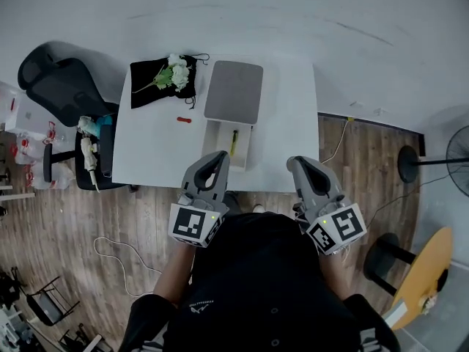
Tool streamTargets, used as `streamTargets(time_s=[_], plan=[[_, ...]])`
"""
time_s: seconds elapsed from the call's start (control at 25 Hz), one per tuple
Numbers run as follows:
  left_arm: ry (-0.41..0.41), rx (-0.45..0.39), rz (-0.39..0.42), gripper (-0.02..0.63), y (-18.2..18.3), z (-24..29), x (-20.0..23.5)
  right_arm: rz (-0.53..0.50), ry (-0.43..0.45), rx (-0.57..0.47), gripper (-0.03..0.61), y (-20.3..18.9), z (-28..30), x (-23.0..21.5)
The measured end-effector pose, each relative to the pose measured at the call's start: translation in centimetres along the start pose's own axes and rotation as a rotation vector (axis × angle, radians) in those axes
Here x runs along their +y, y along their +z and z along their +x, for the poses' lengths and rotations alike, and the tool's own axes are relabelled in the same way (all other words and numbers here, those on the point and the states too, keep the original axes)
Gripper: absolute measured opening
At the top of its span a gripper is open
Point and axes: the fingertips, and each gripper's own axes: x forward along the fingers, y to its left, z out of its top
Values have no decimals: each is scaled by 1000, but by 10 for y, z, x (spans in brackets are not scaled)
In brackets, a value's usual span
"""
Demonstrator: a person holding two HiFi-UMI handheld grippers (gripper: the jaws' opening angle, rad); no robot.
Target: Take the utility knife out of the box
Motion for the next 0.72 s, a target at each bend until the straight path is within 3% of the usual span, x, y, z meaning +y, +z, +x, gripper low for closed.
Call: streamTargets(time_s=[0.44, 0.72], plan=[[-142, 151, -5, 5, -54, 43, 51, 30, -128, -9, 5, 2, 50, 2], [-156, 265, -45, 5, -101, 58, 68, 12, -142, 21, 5, -3, 72, 6]])
